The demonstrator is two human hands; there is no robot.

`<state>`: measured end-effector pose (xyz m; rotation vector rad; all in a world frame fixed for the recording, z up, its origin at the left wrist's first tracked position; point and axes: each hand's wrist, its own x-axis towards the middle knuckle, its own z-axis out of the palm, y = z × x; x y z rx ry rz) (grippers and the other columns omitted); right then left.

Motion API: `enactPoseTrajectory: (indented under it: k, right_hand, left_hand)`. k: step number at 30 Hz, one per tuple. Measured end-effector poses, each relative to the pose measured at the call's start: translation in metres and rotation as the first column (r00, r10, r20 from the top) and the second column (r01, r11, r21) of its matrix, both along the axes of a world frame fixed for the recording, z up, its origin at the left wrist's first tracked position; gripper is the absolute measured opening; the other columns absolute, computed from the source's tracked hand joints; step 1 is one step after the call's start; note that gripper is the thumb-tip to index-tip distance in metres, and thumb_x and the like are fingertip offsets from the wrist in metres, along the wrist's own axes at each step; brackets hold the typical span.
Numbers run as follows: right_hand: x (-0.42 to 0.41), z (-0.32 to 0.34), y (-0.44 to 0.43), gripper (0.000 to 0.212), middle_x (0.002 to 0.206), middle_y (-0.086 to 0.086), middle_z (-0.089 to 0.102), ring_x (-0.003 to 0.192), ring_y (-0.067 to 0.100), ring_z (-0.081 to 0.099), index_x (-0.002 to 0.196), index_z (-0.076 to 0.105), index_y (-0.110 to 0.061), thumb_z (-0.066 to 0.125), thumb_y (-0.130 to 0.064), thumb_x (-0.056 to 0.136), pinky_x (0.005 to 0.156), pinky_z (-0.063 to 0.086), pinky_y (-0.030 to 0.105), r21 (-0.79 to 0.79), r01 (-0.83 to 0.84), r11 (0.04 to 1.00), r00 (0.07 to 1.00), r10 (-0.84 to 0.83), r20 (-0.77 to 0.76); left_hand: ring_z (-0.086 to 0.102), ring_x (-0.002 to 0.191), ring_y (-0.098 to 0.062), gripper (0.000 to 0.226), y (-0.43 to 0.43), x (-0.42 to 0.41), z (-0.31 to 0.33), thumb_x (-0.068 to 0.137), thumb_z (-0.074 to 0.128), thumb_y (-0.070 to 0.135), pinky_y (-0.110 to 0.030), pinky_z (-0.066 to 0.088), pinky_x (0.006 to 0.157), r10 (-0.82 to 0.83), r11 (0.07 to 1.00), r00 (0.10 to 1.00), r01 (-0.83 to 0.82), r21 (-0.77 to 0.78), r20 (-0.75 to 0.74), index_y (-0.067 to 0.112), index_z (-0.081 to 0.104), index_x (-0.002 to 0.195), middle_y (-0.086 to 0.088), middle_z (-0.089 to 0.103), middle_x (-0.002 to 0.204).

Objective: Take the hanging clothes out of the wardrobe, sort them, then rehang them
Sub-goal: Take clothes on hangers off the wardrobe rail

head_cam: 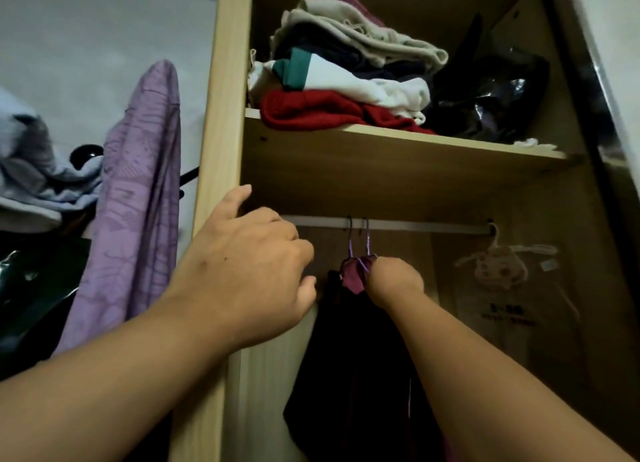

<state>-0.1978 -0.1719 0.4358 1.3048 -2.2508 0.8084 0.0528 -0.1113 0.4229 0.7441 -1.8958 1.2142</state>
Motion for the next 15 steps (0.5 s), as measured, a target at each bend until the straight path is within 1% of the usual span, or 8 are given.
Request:
enactPoseTrajectory:
  k: [3, 5, 7, 9, 11, 13, 15]
  right_hand:
    - [-0.006, 0.003, 0.001, 0.021, 0.099, 0.009, 0.065, 0.093, 0.026, 0.064, 0.104, 0.064, -0.007, 0.046, -0.011, 0.094, 0.084, 0.054, 0.039, -0.013, 0.025, 1.0, 0.999, -0.025, -0.022]
    - [-0.008, 0.006, 0.005, 0.02, 0.098, 0.01, 0.066, 0.091, 0.027, 0.064, 0.099, 0.065, -0.007, 0.046, -0.008, 0.093, 0.082, 0.055, 0.039, -0.065, 0.039, 0.997, 0.999, -0.041, -0.033]
    - [-0.007, 0.009, 0.011, 0.019, 0.097, 0.011, 0.066, 0.09, 0.028, 0.064, 0.095, 0.065, -0.007, 0.046, -0.007, 0.092, 0.078, 0.055, 0.038, -0.13, 0.04, 0.991, 0.998, -0.047, -0.049]
    - [-0.008, 0.011, 0.017, 0.017, 0.096, 0.012, 0.067, 0.088, 0.029, 0.064, 0.092, 0.065, -0.007, 0.048, -0.011, 0.091, 0.072, 0.052, 0.038, -0.171, 0.025, 0.985, 0.997, -0.037, -0.069]
    - [-0.01, 0.009, 0.026, 0.017, 0.098, 0.013, 0.066, 0.09, 0.031, 0.063, 0.093, 0.064, -0.008, 0.051, -0.018, 0.092, 0.068, 0.047, 0.035, -0.198, 0.019, 0.98, 0.996, -0.035, -0.081]
    - [-0.015, 0.001, 0.04, 0.02, 0.101, 0.014, 0.066, 0.094, 0.033, 0.062, 0.095, 0.064, -0.007, 0.051, -0.022, 0.091, 0.067, 0.043, 0.032, -0.218, 0.018, 0.976, 0.993, -0.043, -0.11]
    - [-0.022, -0.012, 0.061, 0.023, 0.102, 0.016, 0.065, 0.096, 0.033, 0.061, 0.096, 0.064, -0.007, 0.052, -0.025, 0.09, 0.068, 0.041, 0.03, -0.222, 0.02, 0.975, 0.99, -0.05, -0.131]
  left_hand:
    - [0.064, 0.086, -0.011, 0.046, -0.003, -0.002, 0.0, 0.076, 0.031, 0.055, -0.044, 0.017, 0.104, 0.004, 1.0, 1.0, -0.004, -0.014, -0.004, 0.031, 0.071, 0.077, 0.013, 0.067, 0.076]
    - [0.065, 0.083, -0.011, 0.046, -0.003, -0.003, 0.001, 0.076, 0.032, 0.054, -0.044, 0.018, 0.104, 0.008, 1.0, 1.0, -0.008, -0.025, -0.005, 0.03, 0.07, 0.074, 0.013, 0.067, 0.074]
    - [0.064, 0.083, -0.011, 0.045, -0.004, -0.003, 0.001, 0.076, 0.032, 0.054, -0.044, 0.018, 0.104, 0.017, 1.0, 1.0, -0.017, -0.025, -0.008, 0.03, 0.07, 0.073, 0.012, 0.067, 0.073]
    - [0.064, 0.084, -0.011, 0.046, -0.003, -0.002, 0.0, 0.076, 0.032, 0.054, -0.043, 0.017, 0.104, 0.037, 0.999, 0.999, -0.037, -0.008, -0.013, 0.03, 0.07, 0.074, 0.012, 0.067, 0.074]
    - [0.062, 0.09, -0.01, 0.048, 0.002, -0.001, 0.001, 0.078, 0.028, 0.055, -0.042, 0.014, 0.106, 0.069, 0.997, 0.997, -0.069, 0.021, -0.015, 0.032, 0.07, 0.08, 0.013, 0.067, 0.08]
    - [0.058, 0.099, -0.008, 0.047, 0.009, 0.0, 0.001, 0.083, 0.027, 0.056, -0.042, 0.009, 0.108, 0.094, 0.993, 0.996, -0.095, 0.068, 0.009, 0.033, 0.068, 0.09, 0.015, 0.067, 0.09]
    - [0.056, 0.103, -0.008, 0.044, 0.012, 0.0, 0.0, 0.086, 0.028, 0.055, -0.043, 0.008, 0.111, 0.092, 0.992, 0.995, -0.095, 0.088, 0.031, 0.034, 0.066, 0.097, 0.015, 0.065, 0.095]
